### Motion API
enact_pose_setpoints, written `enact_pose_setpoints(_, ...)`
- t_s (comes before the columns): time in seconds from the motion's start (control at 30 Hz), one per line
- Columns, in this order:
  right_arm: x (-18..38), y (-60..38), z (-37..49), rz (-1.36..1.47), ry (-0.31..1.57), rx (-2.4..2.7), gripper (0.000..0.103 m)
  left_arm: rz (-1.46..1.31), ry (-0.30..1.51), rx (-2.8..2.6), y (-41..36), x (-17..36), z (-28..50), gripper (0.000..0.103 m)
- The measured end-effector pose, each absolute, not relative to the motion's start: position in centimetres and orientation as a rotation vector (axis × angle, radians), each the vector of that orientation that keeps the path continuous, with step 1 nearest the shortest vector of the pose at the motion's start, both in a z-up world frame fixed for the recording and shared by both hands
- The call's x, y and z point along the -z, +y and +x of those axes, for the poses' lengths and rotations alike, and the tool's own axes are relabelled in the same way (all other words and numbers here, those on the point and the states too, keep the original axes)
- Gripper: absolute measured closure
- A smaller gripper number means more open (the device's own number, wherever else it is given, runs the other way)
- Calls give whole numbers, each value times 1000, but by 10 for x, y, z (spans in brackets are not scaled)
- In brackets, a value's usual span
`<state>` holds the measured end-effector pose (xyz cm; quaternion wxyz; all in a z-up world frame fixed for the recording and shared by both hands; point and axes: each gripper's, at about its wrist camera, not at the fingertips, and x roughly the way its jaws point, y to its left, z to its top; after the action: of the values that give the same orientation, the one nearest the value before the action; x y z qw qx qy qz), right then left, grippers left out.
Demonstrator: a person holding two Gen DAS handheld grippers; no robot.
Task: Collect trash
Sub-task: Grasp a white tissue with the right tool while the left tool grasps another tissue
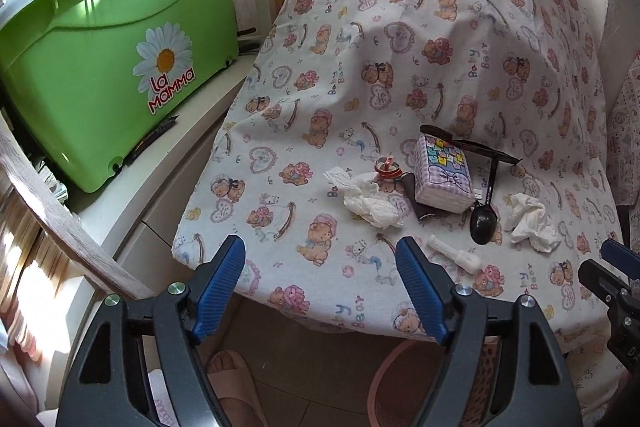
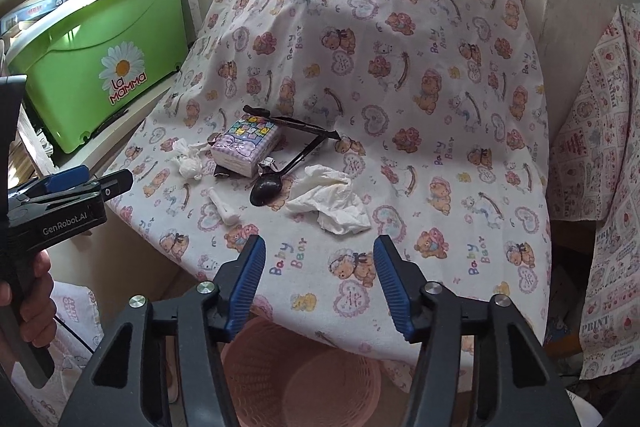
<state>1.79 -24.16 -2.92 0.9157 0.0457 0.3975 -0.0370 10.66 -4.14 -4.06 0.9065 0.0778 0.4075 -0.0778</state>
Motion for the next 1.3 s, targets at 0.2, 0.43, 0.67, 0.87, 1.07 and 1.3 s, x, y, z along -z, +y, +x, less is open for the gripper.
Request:
enact_pose_setpoints(0.2, 40, -249, 58, 13, 864, 64, 45, 129, 972, 255, -43, 56, 146, 30)
enact_pose_setpoints(0.43, 71, -272, 90, 101, 912, 98, 18, -6, 1044, 241, -31, 73, 157, 41)
enact_pose_setpoints(0.67, 85, -263, 109, 95, 934, 82, 62, -32, 1041, 181, -33, 81, 179, 39)
enact_pose_setpoints(0.87, 81, -268, 107, 189, 897, 102, 97, -3, 1022, 234, -52, 85, 184, 39)
enact_pose_setpoints(1.07, 67, -276, 97, 221, 873, 59, 97, 18, 1038, 261, -67, 98, 194, 52)
enact_pose_setpoints(1.3, 56, -287, 85, 217, 841, 72, 97, 107, 990, 269, -84, 96, 191, 75)
